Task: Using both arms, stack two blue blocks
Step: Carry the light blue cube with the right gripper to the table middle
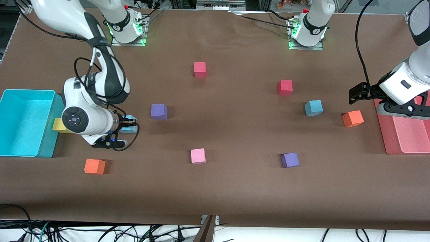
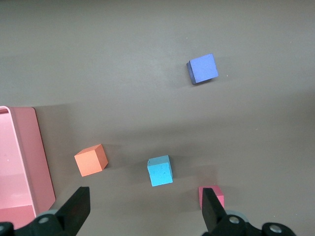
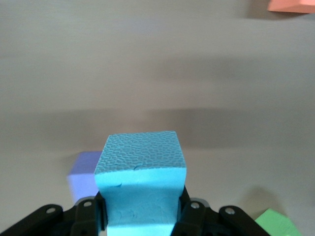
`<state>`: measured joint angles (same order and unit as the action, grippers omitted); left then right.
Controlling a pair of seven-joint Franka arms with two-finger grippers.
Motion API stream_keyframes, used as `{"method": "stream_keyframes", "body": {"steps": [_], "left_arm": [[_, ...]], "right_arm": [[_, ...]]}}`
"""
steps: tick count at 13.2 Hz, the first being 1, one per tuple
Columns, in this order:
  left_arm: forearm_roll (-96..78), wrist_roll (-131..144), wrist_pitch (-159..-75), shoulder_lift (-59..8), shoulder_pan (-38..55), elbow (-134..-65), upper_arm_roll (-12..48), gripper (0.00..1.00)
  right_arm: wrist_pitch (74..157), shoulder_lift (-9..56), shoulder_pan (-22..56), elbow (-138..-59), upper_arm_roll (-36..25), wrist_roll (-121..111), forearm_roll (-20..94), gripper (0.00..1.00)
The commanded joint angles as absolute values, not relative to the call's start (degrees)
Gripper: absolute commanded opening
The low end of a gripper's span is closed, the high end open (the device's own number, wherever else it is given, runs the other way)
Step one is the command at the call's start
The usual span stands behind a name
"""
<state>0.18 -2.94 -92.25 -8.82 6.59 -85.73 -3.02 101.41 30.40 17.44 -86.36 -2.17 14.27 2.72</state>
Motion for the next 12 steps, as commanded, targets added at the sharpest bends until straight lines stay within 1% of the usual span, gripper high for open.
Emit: {"method": "stream_keyframes", "body": {"steps": [1, 4, 6, 7, 8, 10, 12], "left_arm": [[1.6, -4.1, -91.6, -9.6, 6.3, -84.1, -2.7, 1.0], [1.6, -4.1, -91.6, -9.6, 6.3, -84.1, -2.7, 1.0], [1.6, -4.1, -91.6, -9.6, 6.3, -84.1, -2.7, 1.0], [1.7, -4.1, -91.6, -9.6, 6.3, -84.1, -2.7, 1.0], [1.7, -4.1, -91.6, -9.6, 6.3, -84.1, -2.7, 1.0], [1.8, -4.1, -91.6, -9.6, 6.3, -84.1, -2.8, 1.0], [1.7, -4.1, -91.6, -9.6, 6.3, -84.1, -2.8, 1.0]], "right_arm": [[98.5, 33.0, 23.5, -80.4, -2.2, 19.6, 3.3, 0.13], [98.5, 36.7, 29.4, -74.6, -2.2, 24.7, 3.3, 0.13], [98.7, 38.8, 32.9, -72.2, -2.2, 27.2, 3.3, 0.13], [99.1, 40.2, 34.2, -70.9, -2.1, 29.2, 3.3, 0.14], [99.7, 41.7, 35.5, -69.0, -1.8, 30.8, 3.3, 0.17], [101.0, 45.2, 36.0, -65.1, 0.2, 33.7, 3.3, 0.16], [102.7, 47.1, 36.1, -64.2, 2.6, 36.1, 4.1, 0.16]]}}
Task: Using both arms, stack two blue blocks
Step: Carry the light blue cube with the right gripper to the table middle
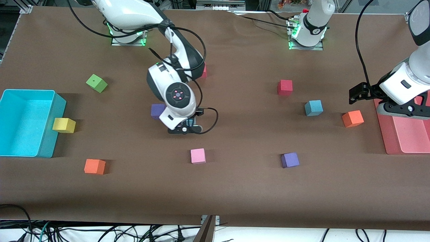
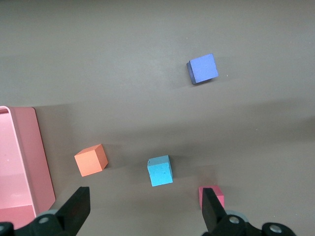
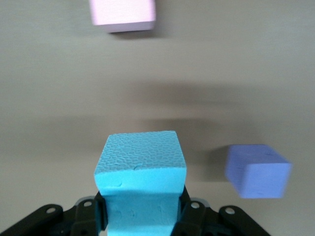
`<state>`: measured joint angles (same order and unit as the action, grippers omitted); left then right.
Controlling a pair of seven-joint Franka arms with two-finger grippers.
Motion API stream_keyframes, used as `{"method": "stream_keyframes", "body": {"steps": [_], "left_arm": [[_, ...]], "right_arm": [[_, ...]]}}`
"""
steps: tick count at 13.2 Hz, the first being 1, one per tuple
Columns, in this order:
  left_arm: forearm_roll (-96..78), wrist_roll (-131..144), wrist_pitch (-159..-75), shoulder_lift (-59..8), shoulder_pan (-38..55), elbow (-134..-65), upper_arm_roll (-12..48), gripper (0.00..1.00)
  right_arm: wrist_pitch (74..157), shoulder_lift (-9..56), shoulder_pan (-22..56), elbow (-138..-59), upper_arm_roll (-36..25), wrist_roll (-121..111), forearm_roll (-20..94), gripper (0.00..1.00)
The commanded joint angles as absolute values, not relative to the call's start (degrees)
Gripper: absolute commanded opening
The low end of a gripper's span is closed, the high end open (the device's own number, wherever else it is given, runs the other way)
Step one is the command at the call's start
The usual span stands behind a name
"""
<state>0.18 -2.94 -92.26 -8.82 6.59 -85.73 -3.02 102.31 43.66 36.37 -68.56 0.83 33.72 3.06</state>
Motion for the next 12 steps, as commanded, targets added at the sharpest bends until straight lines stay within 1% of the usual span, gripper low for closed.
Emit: {"method": "stream_keyframes", "body": {"steps": [1, 6, 7, 8, 12], "left_arm": [[1.8, -4.1, -91.6, -9.6, 6.3, -84.1, -2.8, 1.0], [1.8, -4.1, -91.6, -9.6, 6.3, -84.1, -2.8, 1.0], [1.8, -4.1, -91.6, -9.6, 6.3, -84.0, -2.8, 1.0], [1.8, -4.1, -91.6, -9.6, 6.3, -84.0, -2.8, 1.0], [1.5, -4.1, -91.6, -9.6, 6.2, -84.0, -2.9, 1.0]], "right_arm": [[104.2, 47.9, 36.3, -64.2, 2.7, 36.4, 4.6, 0.15], [108.9, 51.6, 40.3, -64.2, 3.4, 38.7, 5.7, 0.15], [109.8, 52.4, 41.4, -64.2, 3.3, 40.9, 5.6, 0.16], [110.2, 53.1, 42.6, -64.2, 3.2, 41.6, 5.2, 0.19], [111.2, 54.7, 43.5, -64.4, 3.1, 41.7, 5.3, 0.19]]}}
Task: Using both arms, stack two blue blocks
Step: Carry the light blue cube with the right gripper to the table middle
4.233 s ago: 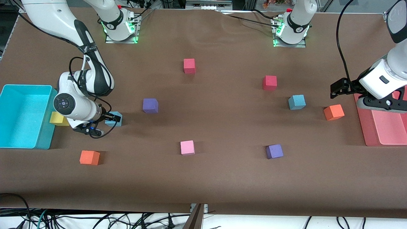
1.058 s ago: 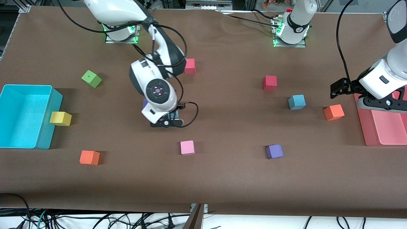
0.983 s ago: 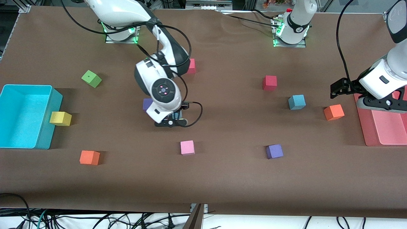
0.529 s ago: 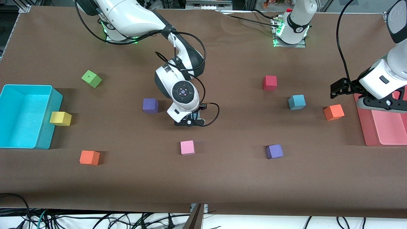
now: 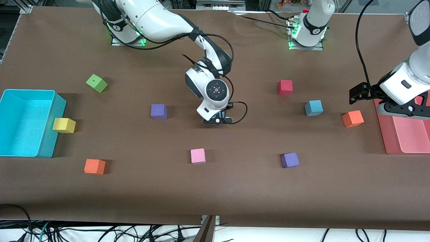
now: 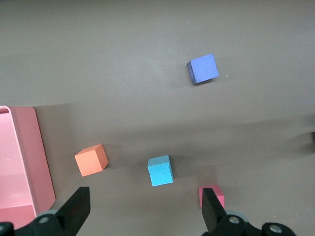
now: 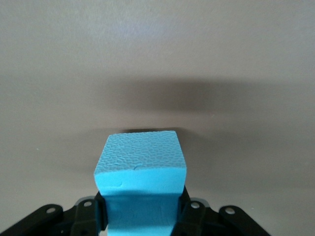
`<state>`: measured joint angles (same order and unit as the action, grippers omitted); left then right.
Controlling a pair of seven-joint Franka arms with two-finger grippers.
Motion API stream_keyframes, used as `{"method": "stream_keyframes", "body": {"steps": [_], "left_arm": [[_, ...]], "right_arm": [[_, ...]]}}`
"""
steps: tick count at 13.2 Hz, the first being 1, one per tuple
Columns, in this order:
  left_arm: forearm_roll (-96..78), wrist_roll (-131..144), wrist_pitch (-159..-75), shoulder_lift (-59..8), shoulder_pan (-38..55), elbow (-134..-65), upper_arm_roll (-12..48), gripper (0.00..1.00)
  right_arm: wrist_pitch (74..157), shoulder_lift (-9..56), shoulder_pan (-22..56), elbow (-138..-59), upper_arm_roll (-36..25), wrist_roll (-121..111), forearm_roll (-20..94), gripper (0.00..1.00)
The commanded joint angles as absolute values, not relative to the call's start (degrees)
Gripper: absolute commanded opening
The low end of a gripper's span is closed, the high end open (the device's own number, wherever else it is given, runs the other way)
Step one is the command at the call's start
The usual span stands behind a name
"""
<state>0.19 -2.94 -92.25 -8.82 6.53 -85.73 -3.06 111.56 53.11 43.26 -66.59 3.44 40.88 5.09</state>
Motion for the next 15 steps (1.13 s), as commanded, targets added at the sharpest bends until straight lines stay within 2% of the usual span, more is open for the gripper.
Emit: {"method": "stream_keyframes", "body": {"steps": [1, 3, 5, 6, 7, 15], "left_arm": [[1.7, -4.1, -91.7, -9.6, 6.2, -84.0, -2.9, 1.0], [1.6, -4.1, -91.6, -9.6, 6.2, -84.0, -2.9, 1.0], [1.5, -4.2, -91.7, -9.6, 6.2, -84.0, -2.9, 1.0], [1.5, -4.2, -91.6, -9.6, 6.2, -84.0, -2.9, 1.0], [1.5, -4.2, -91.6, -9.6, 6.2, -84.0, -2.9, 1.0], [1.5, -4.2, -91.7, -9.7, 6.6, -84.0, -2.7, 1.0]], "right_arm": [[111.4, 55.0, 43.9, -64.4, 3.1, 41.7, 5.3, 0.23], [111.7, 55.2, 44.2, -64.6, 3.1, 41.7, 5.2, 0.32], [111.8, 55.5, 44.2, -64.6, 3.1, 41.8, 5.2, 0.5], [111.8, 55.5, 44.2, -64.6, 3.1, 43.1, 5.3, 0.81], [112.1, 55.5, 44.2, -64.6, 3.1, 43.6, 5.3, 1.0], [112.2, 54.2, 43.1, -64.1, 3.2, 43.0, 5.7, 1.0]]}}
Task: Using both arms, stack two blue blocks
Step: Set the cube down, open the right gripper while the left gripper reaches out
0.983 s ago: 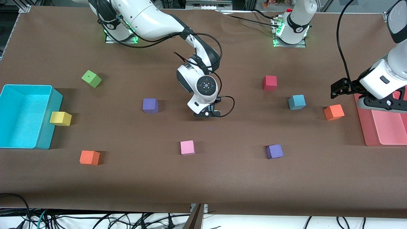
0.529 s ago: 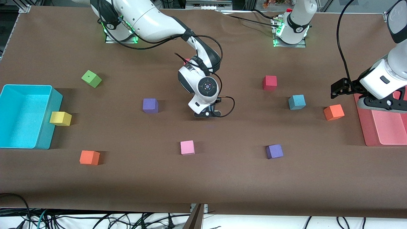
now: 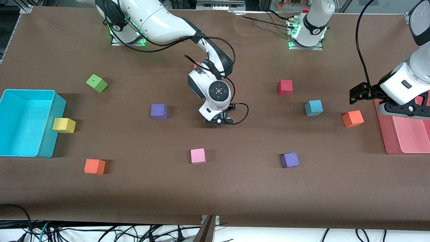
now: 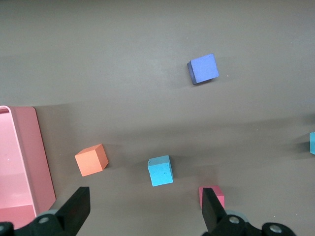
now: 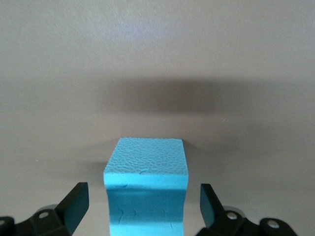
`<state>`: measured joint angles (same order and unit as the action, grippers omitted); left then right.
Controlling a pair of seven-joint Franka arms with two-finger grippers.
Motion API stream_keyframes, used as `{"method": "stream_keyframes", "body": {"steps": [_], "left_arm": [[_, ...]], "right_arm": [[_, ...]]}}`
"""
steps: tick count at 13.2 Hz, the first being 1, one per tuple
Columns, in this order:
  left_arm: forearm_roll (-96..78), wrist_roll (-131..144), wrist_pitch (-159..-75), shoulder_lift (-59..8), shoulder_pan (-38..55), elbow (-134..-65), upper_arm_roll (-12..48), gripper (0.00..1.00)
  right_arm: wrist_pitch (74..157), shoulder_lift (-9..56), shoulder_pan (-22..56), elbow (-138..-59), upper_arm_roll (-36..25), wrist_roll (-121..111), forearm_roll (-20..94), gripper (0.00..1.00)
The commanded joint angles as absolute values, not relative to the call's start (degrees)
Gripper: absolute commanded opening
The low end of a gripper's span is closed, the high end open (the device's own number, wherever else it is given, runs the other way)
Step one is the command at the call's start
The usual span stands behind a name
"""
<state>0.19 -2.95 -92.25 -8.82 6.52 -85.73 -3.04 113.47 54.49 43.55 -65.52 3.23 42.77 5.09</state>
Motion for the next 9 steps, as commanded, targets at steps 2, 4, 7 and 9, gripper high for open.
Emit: {"method": "stream_keyframes", "body": {"steps": [2, 4, 7, 9], "left_arm": [[1.4, -4.4, -91.6, -10.4, 6.5, -84.0, -2.6, 1.0], [1.0, -4.1, -91.0, -10.2, 6.2, -84.0, -2.7, 1.0], [1.0, -3.4, -90.9, -9.8, 6.3, -84.1, -2.4, 1.0], [1.0, -3.7, -90.9, -10.3, 6.3, -84.5, -2.4, 1.0]], "right_arm": [[111.4, 52.2, 41.7, -64.2, 3.3, 42.6, 5.9, 1.0], [107.3, 50.8, 40.7, -64.1, 3.3, 41.5, 5.8, 1.0], [101.8, 47.9, 38.0, -64.1, 3.3, 35.3, 5.9, 1.0], [101.3, 46.7, 36.7, -64.2, 3.4, 31.0, 6.5, 1.0]]}}
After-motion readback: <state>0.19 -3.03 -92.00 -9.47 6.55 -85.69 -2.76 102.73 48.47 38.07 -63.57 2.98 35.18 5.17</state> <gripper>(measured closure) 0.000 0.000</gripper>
